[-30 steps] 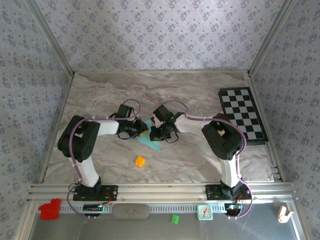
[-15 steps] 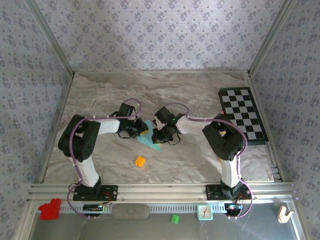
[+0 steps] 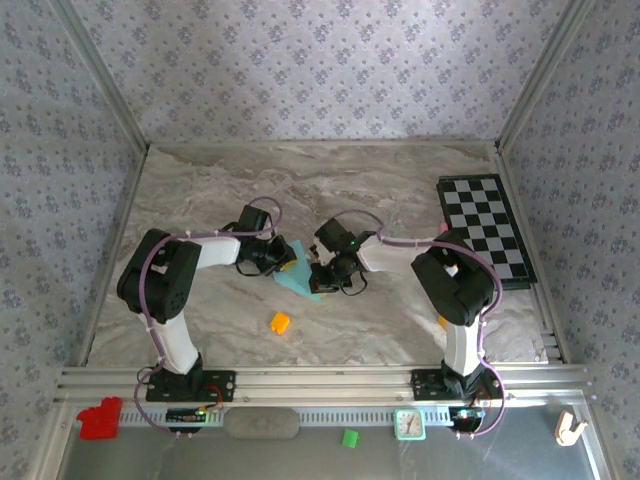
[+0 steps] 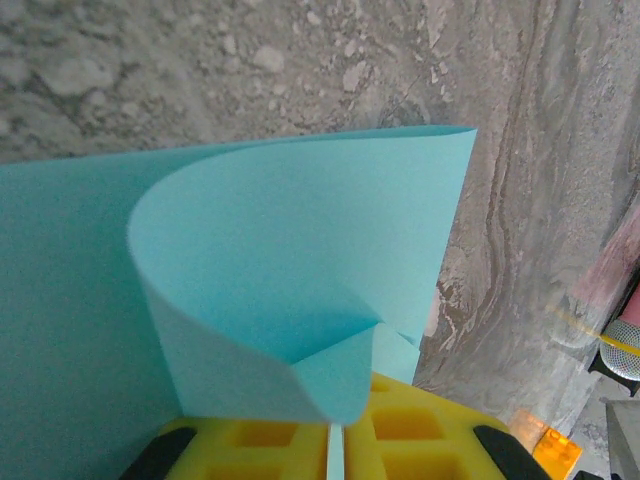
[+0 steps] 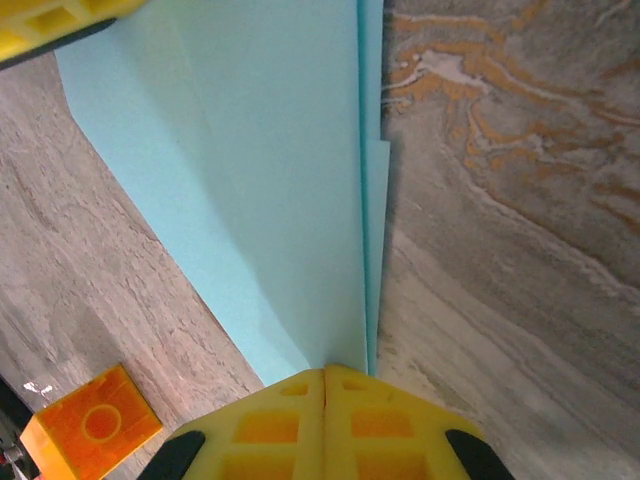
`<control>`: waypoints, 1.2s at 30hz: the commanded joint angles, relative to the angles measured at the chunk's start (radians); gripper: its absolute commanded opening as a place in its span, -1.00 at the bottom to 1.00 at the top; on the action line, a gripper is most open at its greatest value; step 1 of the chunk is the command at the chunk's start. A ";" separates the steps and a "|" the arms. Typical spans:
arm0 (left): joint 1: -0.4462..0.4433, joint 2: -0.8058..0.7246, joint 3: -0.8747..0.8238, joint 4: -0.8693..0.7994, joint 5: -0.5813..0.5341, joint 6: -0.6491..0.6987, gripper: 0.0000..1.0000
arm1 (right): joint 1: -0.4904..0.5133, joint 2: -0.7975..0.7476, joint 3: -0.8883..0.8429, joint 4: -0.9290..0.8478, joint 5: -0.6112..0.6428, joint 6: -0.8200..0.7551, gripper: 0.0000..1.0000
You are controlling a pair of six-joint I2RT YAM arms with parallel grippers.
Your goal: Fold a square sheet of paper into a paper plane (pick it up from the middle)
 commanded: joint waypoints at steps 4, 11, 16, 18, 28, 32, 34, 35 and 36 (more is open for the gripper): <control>0.012 0.066 -0.035 -0.156 -0.144 -0.015 -0.73 | 0.014 -0.020 -0.054 -0.139 -0.030 -0.029 -0.92; 0.011 0.066 -0.036 -0.158 -0.143 -0.015 -0.73 | 0.025 -0.041 -0.089 -0.154 -0.043 -0.036 -0.92; 0.012 0.063 -0.037 -0.157 -0.137 -0.015 -0.74 | 0.028 -0.056 -0.123 -0.165 -0.040 -0.036 -0.92; 0.012 0.063 -0.037 -0.155 -0.135 -0.014 -0.73 | 0.030 -0.064 -0.143 -0.169 -0.018 -0.038 -0.93; 0.008 0.060 -0.034 -0.136 -0.104 -0.010 -0.73 | 0.027 -0.242 -0.143 -0.082 0.030 -0.060 -0.90; 0.004 0.055 -0.030 -0.133 -0.098 -0.014 -0.74 | 0.026 -0.238 -0.084 -0.038 0.053 -0.059 -0.89; 0.000 0.049 -0.027 -0.133 -0.100 -0.019 -0.73 | 0.027 -0.195 -0.046 -0.027 0.071 -0.047 -0.90; -0.002 0.048 -0.028 -0.134 -0.098 -0.023 -0.73 | 0.026 -0.169 -0.030 -0.016 0.076 -0.034 -0.91; -0.003 0.044 -0.030 -0.135 -0.099 -0.025 -0.73 | 0.022 -0.143 -0.019 0.003 0.071 -0.020 -0.91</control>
